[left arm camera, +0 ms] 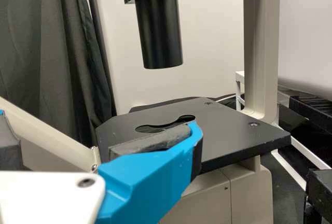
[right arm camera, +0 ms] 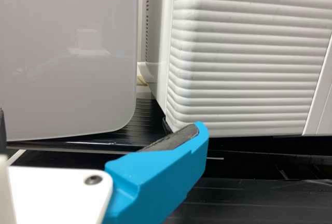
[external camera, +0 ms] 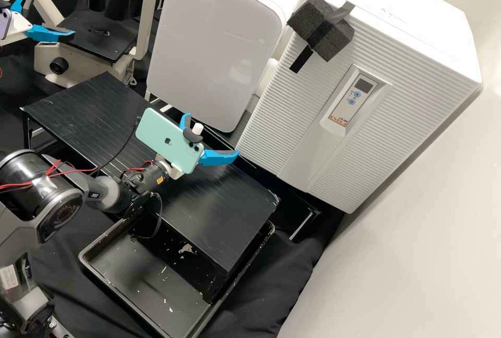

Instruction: Open the incubator door

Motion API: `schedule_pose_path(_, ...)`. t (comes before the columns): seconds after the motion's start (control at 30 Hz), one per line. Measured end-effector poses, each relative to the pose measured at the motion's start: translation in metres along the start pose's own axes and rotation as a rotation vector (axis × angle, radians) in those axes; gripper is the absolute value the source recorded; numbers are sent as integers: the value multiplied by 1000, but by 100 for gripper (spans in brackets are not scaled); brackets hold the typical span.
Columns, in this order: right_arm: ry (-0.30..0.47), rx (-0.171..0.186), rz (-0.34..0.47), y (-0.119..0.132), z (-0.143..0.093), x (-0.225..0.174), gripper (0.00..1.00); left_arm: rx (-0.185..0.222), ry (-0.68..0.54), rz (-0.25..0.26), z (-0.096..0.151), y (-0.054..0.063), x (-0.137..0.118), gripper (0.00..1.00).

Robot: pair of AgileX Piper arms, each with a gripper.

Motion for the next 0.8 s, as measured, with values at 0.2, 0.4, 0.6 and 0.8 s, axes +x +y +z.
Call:
schedule_pose_path(0.2,0,0,0,0,0,0,100,0,0,0,0,0,0,100)
schedule_pose_path(0.4,1,0,3,0,0,0,100,0,0,0,0,0,0,100)
schedule_pose_path(0.6,-22,-3,84,24,7,-13,100,0,0,0,0,0,0,100)
schedule_pose_path(0.8,29,49,215,58,5,-26,100,0,0,0,0,0,0,100)
